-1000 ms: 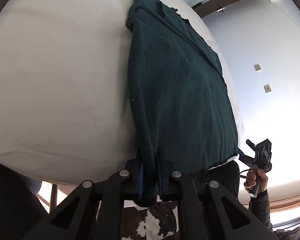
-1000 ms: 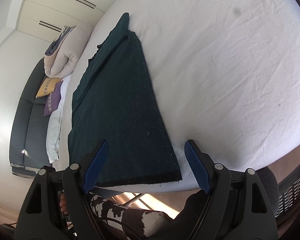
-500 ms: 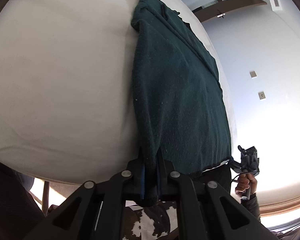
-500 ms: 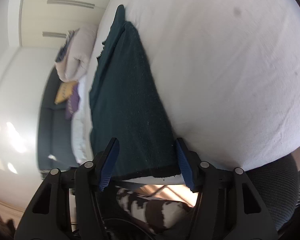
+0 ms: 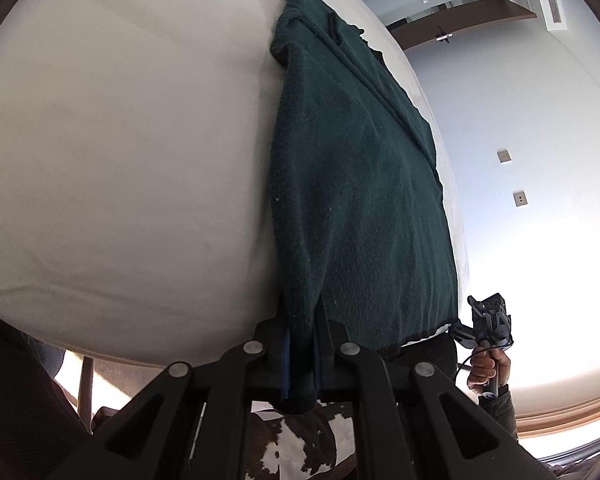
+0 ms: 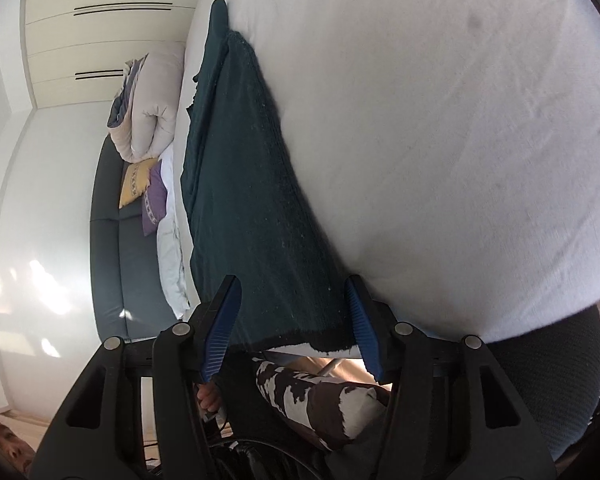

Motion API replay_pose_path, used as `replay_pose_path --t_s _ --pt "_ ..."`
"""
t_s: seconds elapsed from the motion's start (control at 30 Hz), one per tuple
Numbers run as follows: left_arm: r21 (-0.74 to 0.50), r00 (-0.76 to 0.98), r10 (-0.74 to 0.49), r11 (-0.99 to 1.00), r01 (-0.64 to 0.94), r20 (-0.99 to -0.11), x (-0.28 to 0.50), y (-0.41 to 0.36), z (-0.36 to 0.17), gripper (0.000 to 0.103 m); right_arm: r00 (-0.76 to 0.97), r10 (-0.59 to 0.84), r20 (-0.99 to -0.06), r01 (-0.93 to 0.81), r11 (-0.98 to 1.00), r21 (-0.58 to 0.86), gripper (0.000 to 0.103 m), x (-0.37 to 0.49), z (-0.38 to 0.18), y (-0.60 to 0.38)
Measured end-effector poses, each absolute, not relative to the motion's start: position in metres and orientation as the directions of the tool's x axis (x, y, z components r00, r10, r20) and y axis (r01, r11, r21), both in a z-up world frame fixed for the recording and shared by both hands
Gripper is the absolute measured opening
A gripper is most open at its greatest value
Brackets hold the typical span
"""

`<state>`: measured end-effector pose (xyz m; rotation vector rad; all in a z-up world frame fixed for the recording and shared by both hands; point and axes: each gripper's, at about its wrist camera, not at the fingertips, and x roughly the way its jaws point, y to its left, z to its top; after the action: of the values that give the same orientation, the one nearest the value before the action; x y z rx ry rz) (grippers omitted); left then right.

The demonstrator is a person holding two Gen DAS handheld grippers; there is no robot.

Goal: Fold small clothes
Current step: 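Hold the hem with both grippers and lift it toward the collar, then carry the hem over the sweater body toward the collar with both grippers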

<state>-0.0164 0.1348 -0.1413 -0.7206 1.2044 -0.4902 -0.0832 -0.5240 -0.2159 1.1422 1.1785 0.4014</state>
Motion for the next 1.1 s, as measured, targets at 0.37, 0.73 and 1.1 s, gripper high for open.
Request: replay_pose_path --t_s 0.37,0.73,1.1 --pt "-0.733 0.308 -0.691 0.679 -0.032 -0.654 -0.021 0.137 -0.141 0.007 0.49 0.709 -0.507 0.268 0.431 0.862 0.008 -0.095 -0.218 -0.525" --pt "-0.78 0.387 -0.711 0.626 -0.032 -0.587 -0.033 0.148 -0.124 0.006 0.592 0.635 -0.497 0.184 0.494 0.85 0.006 -0.107 -0.169 -0.521" --pt "-0.857 0.435 -0.766 0.514 -0.03 -0.474 -0.032 0.153 -0.114 0.006 0.639 0.618 -0.458 0.138 0.494 0.859 0.006 -0.105 -0.143 -0.52"
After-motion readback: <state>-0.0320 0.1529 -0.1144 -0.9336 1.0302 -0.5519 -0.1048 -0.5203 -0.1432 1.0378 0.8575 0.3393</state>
